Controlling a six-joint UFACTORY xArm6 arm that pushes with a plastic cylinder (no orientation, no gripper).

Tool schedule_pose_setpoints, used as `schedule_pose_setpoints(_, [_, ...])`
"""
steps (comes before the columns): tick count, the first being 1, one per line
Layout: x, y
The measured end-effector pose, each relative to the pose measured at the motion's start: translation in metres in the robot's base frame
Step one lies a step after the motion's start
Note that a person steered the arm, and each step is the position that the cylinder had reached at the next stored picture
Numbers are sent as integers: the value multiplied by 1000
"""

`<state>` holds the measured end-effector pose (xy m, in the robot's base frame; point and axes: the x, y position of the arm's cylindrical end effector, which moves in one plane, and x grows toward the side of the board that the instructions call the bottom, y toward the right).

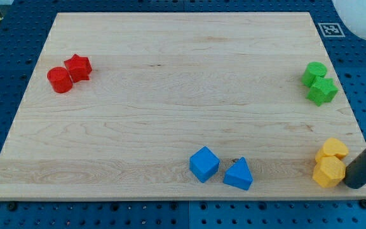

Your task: Separate the yellow blocks

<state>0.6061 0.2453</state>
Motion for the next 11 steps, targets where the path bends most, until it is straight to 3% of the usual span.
schedule_pose_setpoints(11, [-2,-53])
